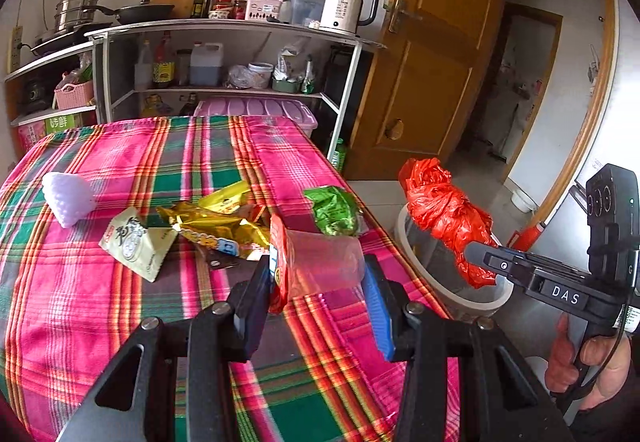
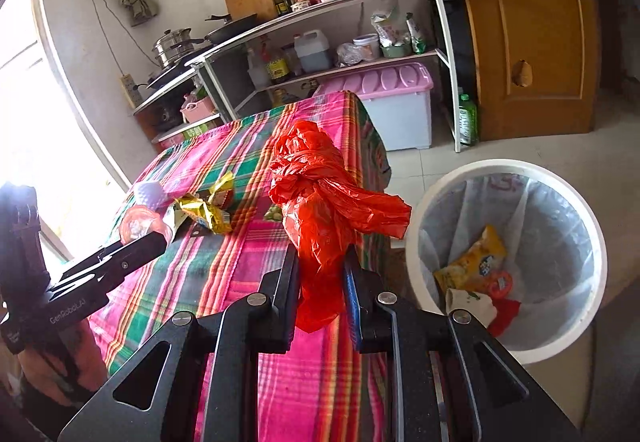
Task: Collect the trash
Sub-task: 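Carry the clear cup and red plastic bag over the white bin with both tools, then open both tools to drop the cup and red bag into the bin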
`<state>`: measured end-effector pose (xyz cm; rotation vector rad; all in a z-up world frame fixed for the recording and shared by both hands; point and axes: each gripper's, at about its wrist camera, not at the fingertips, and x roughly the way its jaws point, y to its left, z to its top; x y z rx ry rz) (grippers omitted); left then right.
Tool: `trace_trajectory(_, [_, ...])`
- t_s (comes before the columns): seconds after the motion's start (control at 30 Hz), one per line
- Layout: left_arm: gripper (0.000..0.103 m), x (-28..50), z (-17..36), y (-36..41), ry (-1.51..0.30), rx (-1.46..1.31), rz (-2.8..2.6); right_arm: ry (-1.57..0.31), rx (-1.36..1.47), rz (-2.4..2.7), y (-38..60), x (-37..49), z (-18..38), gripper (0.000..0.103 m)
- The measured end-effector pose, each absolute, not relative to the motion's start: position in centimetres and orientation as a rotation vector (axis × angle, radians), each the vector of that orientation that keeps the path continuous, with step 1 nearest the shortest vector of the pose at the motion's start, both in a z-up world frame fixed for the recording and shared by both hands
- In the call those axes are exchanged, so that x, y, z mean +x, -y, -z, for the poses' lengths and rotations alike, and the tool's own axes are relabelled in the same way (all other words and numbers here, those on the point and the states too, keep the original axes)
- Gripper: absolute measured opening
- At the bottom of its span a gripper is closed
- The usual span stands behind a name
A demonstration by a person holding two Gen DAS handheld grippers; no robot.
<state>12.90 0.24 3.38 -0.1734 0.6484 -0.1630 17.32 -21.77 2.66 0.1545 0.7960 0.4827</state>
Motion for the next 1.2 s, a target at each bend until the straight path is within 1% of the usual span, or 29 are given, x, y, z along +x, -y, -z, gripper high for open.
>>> trace_trajectory(0.5, [0.046,17.0,-3.0,8.2,-0.673,-0.126,0.34,-0.804,0.23,-0.315,29.9,17.4,-1.4,0.021])
trace_trajectory(0.73, [0.046,18.7,-2.3,11.0,-0.701,-0.128,0.387,-0.807,0.231,-0.249,32.0,18.0,-0.7,0.021])
trace_trajectory(1.2, [0.046,22.2,0.0,15.0,-0.812,-0.132,0.425,-0.855,0.242,-0.178,34.4,19.5,1.2,0.021])
